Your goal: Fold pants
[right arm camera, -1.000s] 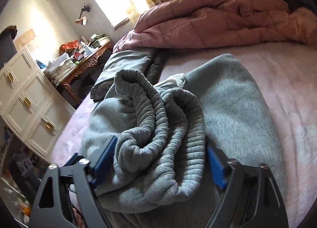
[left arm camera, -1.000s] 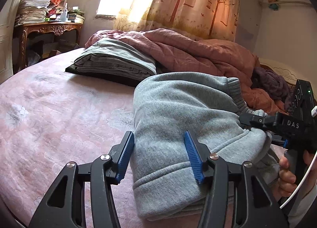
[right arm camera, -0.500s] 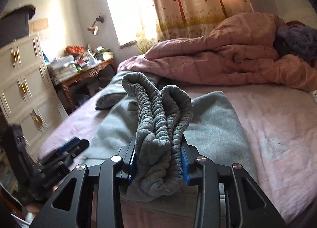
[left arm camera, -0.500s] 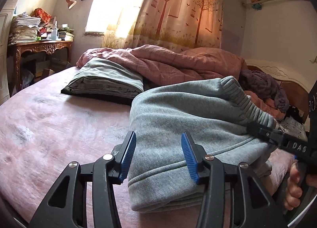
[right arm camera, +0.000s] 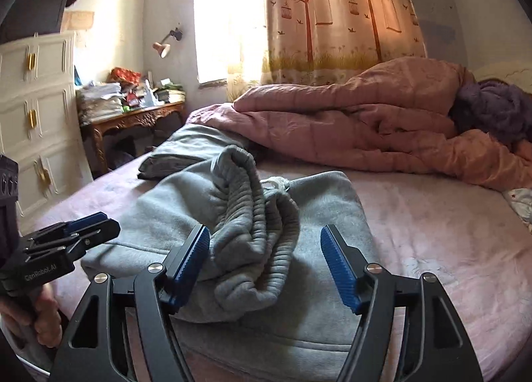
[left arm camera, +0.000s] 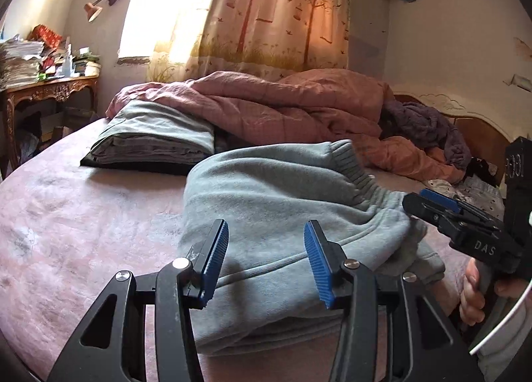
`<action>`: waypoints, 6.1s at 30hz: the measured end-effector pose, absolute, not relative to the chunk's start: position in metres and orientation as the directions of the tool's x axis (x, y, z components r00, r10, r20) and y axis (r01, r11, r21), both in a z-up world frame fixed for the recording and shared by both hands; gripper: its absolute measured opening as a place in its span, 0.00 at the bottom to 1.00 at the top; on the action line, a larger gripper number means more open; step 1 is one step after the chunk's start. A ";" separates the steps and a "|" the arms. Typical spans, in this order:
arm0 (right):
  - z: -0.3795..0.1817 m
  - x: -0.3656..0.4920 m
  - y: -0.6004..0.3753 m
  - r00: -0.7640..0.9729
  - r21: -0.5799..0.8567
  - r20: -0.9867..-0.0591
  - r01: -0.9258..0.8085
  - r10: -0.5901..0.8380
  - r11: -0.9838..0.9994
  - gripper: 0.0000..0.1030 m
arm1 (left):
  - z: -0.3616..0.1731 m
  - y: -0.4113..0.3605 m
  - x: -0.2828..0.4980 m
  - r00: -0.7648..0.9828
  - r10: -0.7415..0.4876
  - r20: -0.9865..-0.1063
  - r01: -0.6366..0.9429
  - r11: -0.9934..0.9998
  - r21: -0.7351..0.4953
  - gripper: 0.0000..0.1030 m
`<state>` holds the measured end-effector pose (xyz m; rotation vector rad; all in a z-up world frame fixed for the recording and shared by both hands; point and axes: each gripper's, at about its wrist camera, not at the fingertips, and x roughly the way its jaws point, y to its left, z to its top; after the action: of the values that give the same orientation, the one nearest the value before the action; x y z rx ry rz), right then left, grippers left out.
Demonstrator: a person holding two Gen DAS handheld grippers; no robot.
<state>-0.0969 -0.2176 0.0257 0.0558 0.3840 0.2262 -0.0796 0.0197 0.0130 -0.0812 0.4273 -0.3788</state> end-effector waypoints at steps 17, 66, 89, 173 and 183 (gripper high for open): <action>0.005 0.035 -0.261 0.559 0.273 -0.643 -0.473 0.524 0.838 0.27 | 0.018 -0.088 -0.047 0.669 -0.510 -0.541 0.526 0.839 -0.141 0.55; 0.059 0.007 -0.217 0.552 0.234 -0.553 -0.615 0.624 0.753 0.26 | -0.011 -0.077 -0.075 0.680 -0.577 -0.452 0.560 0.807 -0.188 0.22; -0.004 0.072 -0.236 0.608 0.396 -0.601 -0.338 0.519 0.854 0.06 | -0.017 -0.082 -0.085 0.733 -0.529 -0.427 0.543 0.834 -0.102 0.21; 0.011 -0.024 -0.193 0.615 0.158 -0.631 -0.495 0.473 0.854 0.00 | 0.009 -0.030 -0.018 0.707 -0.439 -0.554 0.369 0.898 -0.241 0.00; 0.040 -0.016 -0.215 0.649 0.238 -0.568 -0.460 0.507 0.856 0.00 | -0.011 -0.050 -0.008 0.631 -0.501 -0.592 0.410 0.863 -0.293 0.01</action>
<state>-0.0164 -0.2146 0.0397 0.0743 0.6677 0.5498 -0.0080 -0.0499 -0.0114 -0.1352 0.7180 -0.5235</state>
